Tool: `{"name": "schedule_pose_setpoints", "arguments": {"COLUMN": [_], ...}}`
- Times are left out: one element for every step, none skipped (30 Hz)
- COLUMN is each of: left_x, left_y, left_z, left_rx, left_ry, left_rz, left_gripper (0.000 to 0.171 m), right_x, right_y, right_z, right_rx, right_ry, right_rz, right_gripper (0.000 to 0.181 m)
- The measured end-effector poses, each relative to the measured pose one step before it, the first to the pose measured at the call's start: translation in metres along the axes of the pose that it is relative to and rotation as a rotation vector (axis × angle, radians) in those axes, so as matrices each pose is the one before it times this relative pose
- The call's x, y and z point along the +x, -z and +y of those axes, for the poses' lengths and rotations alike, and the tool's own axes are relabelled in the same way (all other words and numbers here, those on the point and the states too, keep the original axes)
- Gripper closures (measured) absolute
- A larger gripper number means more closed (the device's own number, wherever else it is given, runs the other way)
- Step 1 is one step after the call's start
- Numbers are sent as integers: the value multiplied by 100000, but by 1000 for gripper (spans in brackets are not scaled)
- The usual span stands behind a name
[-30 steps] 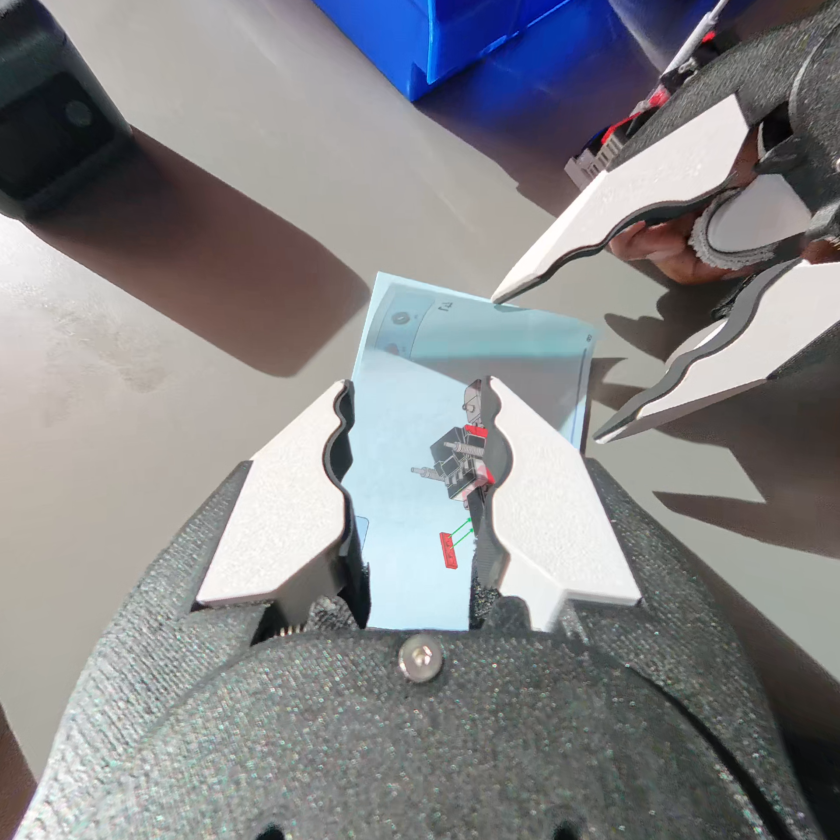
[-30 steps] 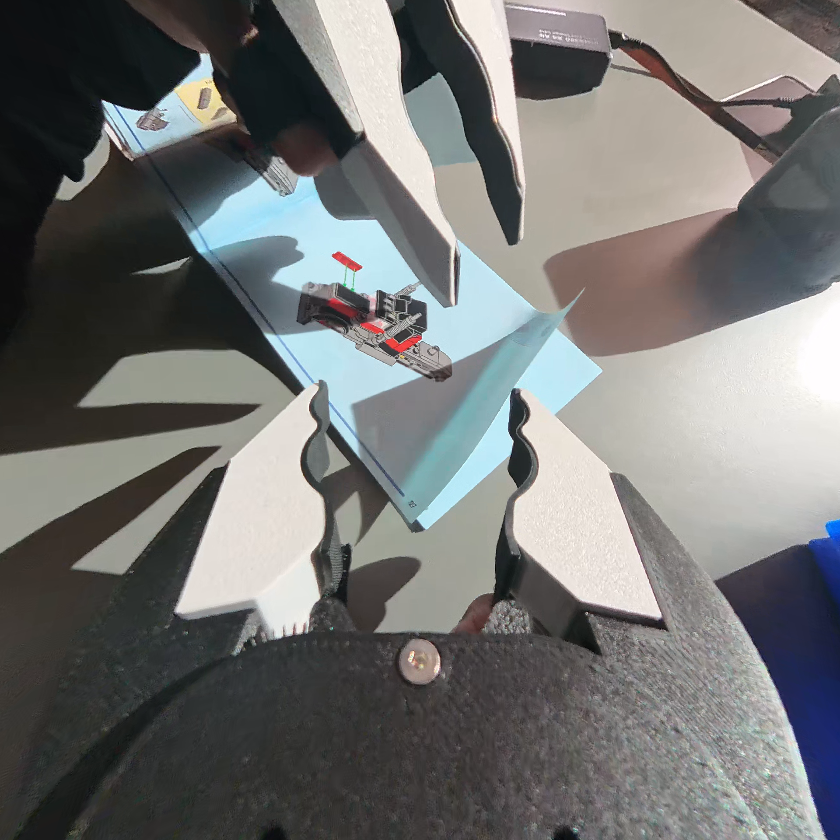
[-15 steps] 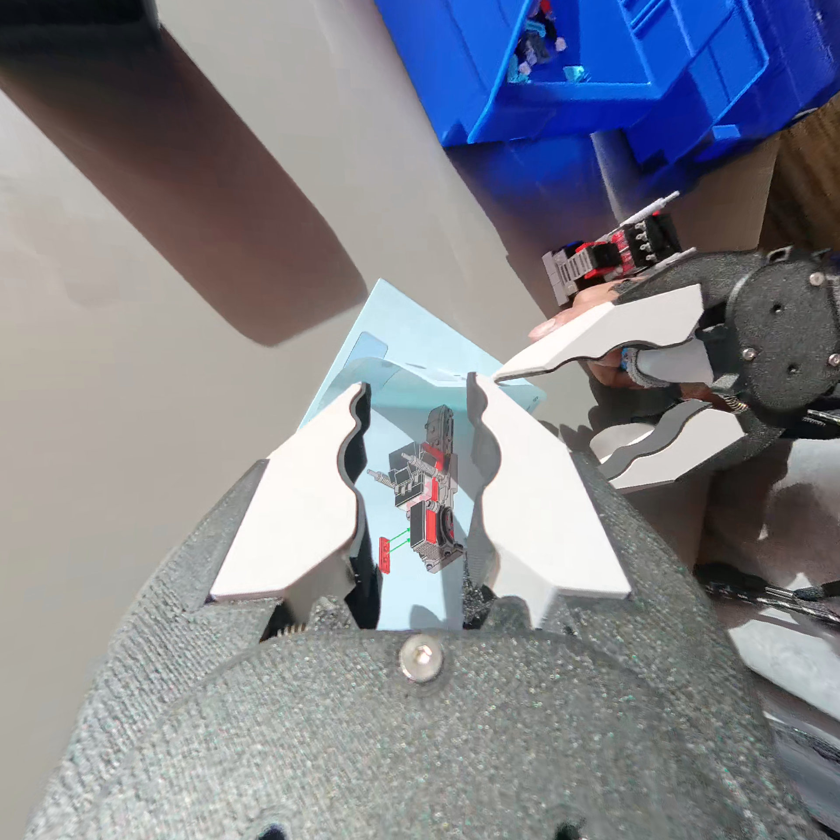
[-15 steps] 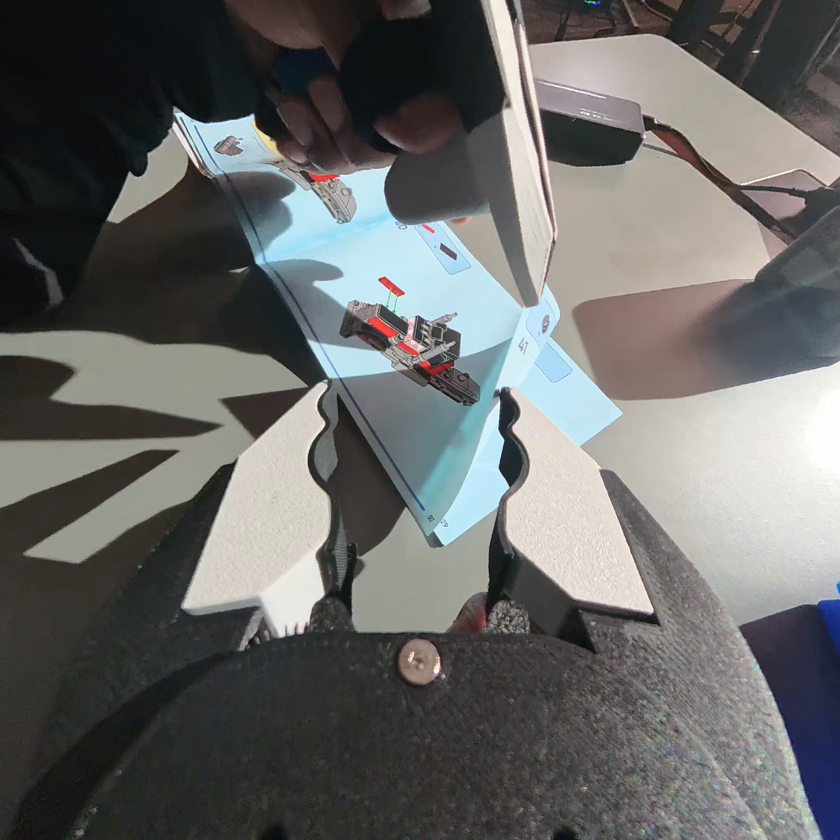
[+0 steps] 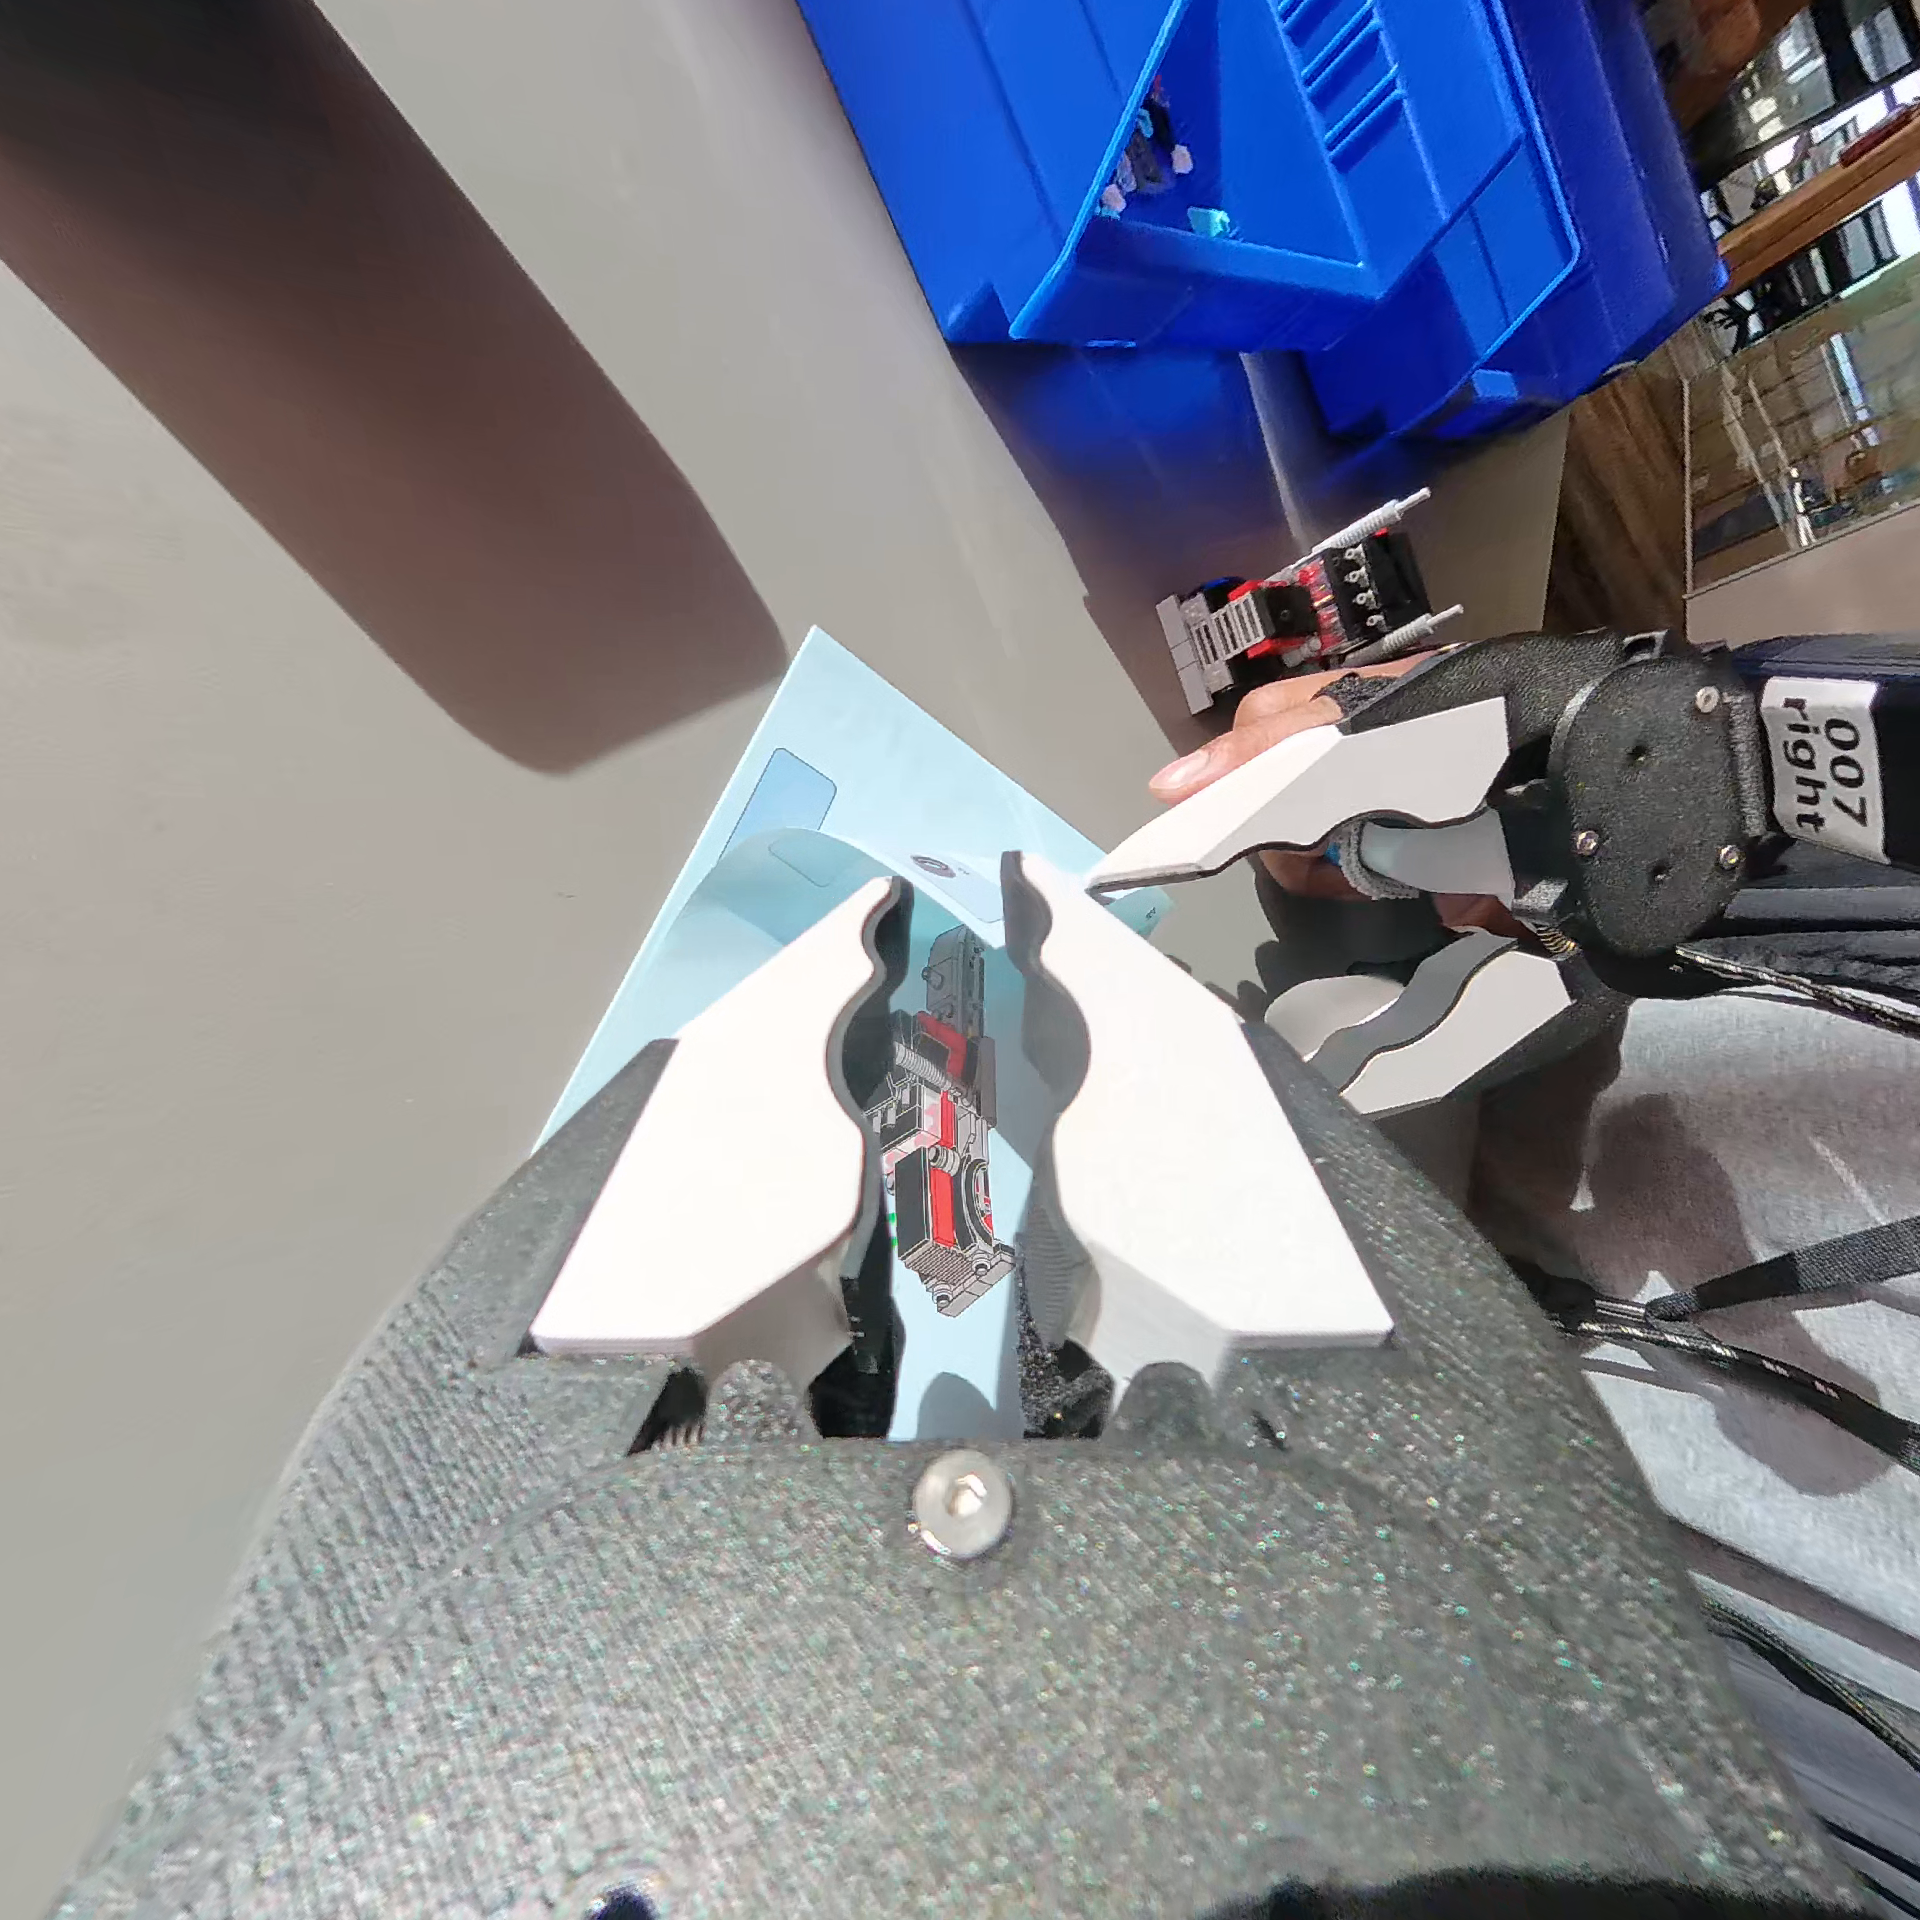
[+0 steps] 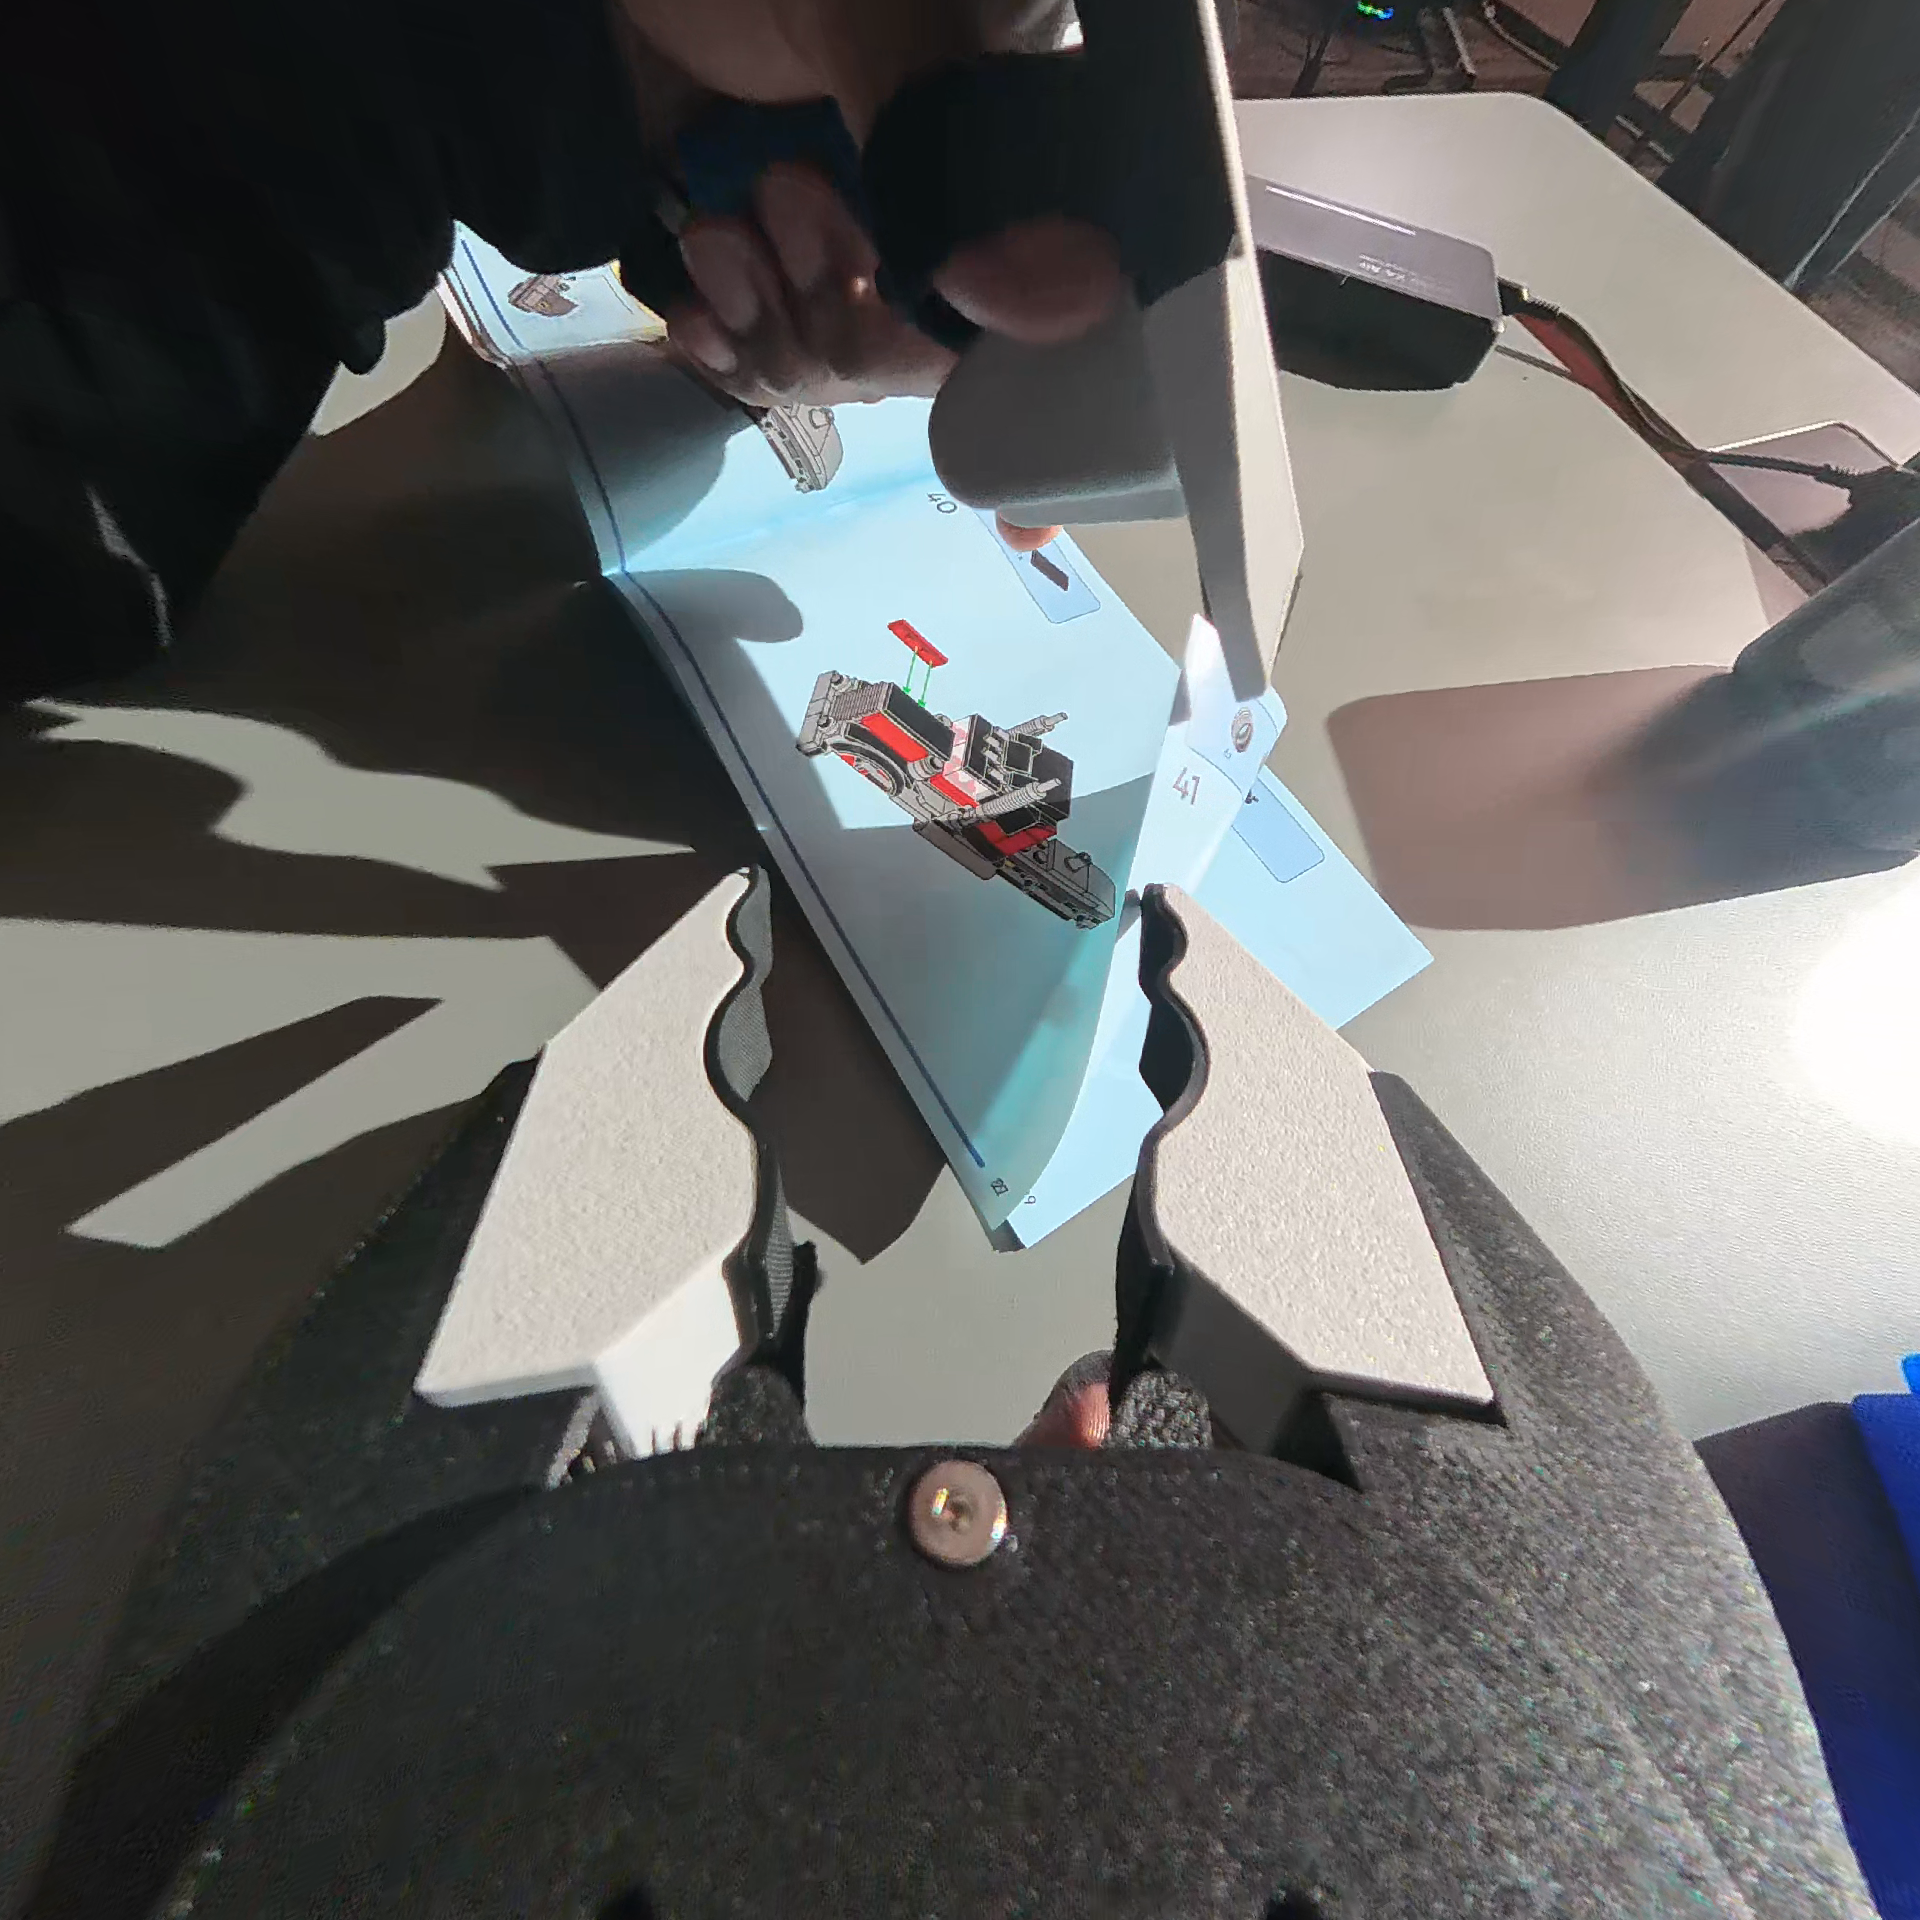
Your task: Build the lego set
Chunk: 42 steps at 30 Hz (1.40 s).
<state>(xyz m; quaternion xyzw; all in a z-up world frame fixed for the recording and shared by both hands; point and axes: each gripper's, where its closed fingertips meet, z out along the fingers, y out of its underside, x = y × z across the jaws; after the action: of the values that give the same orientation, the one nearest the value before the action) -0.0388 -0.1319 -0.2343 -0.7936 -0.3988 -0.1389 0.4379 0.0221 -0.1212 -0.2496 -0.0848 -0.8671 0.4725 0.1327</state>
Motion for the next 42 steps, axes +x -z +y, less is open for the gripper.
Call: {"name": "schedule_pose_setpoints", "arguments": {"left_x": [51,48,20,2,4,-4,0,-12,15,18,-4,7,65,113,70,-6,-23,4,35,21,11,-3,-3,25,35,53,21,-33,-83,-129,-150,-168,-173,-170,-125,-120,-88,-53,-56,-50,-17,2], "left_y": [-30,-33,-11,-22,-20,-11,-21,-7,-13,-12,-17,3,24,16,8,-2,-8,6,14,30,60,89,121,175,225,282,324,329,328,314,280,274,238,226,173,131,89,57,42,41,46,66], "left_z": [36,26,26,15,2,10,-2,0,7,11,2,-21,-76,-102,-7,37,20,-2,-11,-6,-3,16,51,47,60,71,109,139,162,201,163,92,48,10,1,11,13,21,20,14,-4,-39], "left_rx": [-134,-126,-122,-51,1,30,40,54,39,73,137,273,730,795,217,-67,1,32,58,62,47,-32,-128,-81,-1,52,38,5,-108,-190,24,373,527,615,567,357,206,115,83,61,152,362], "left_ry": [28,-46,3,194,229,178,258,119,24,21,38,71,-69,-96,-134,-119,-17,-85,-200,-108,-174,-232,-324,-445,-624,-781,-750,-591,-409,-299,49,265,417,455,399,313,206,136,93,102,64,-3], "left_rz": [438,378,187,176,127,212,210,145,300,406,235,409,810,1133,791,132,4,102,127,49,-59,-151,-221,-91,5,108,87,-77,-276,-370,-248,-309,-294,-257,-180,-208,-250,-58,-124,-160,-39,29], "left_gripper": [154,156,156,157,158,158,159,160,161,163,164,166,169,171,171,171,171,171,171,171,171,171,171,171,171,171,171,171,171,171,170,170,170,170,170,170,170,170,170,170,170,170], "right_x": [26,34,37,38,19,6,-10,-12,-21,-15,-12,5,-6,17,6,7,15,23,29,67,128,142,143,127,48,-4,-116,-162,-101,-99,-101,-70,-63,-40,-24,-9,-20,-20,-16,-43,-53,-63], "right_y": [3,11,-1,8,9,1,2,-3,-9,4,6,7,7,6,17,-3,11,4,16,14,10,22,29,31,30,33,34,42,20,-10,-22,-17,-10,0,-1,-6,-10,7,-2,0,-1,-2], "right_z": [-6,2,-5,-5,-5,4,-2,-7,5,1,-5,-3,-2,-12,-5,1,-2,-3,-8,18,35,63,63,90,108,69,4,-48,-36,-9,-8,-4,-17,-35,-10,1,-7,0,-4,9,11,8], "right_rx": [16,32,43,80,45,6,20,17,-46,-36,43,63,57,61,54,-8,-9,60,72,-56,-189,-254,-354,-530,-588,-454,20,395,234,26,-72,-26,73,155,70,-11,47,78,29,-41,-93,-12], "right_ry": [-226,-325,-357,-348,-243,-104,33,140,173,185,140,38,-12,-76,-109,-87,-85,-89,-62,-227,-532,-666,-706,-502,-113,161,493,876,833,749,721,592,438,293,39,-97,-87,-32,15,147,341,380], "right_rz": [65,-2,-12,39,6,-61,-23,-2,20,21,47,68,12,58,47,27,53,192,189,414,736,804,912,790,496,190,-409,-565,-93,-143,-169,-64,-124,-153,-123,-153,-231,-234,-125,-146,-224,-105], "right_gripper": [107,107,107,107,107,107,107,107,107,107,107,107,107,107,107,107,107,107,107,106,105,104,102,101,99,97,95,94,94,93,92,92,91,91,91,91,91,91,91,91,91,91]}}
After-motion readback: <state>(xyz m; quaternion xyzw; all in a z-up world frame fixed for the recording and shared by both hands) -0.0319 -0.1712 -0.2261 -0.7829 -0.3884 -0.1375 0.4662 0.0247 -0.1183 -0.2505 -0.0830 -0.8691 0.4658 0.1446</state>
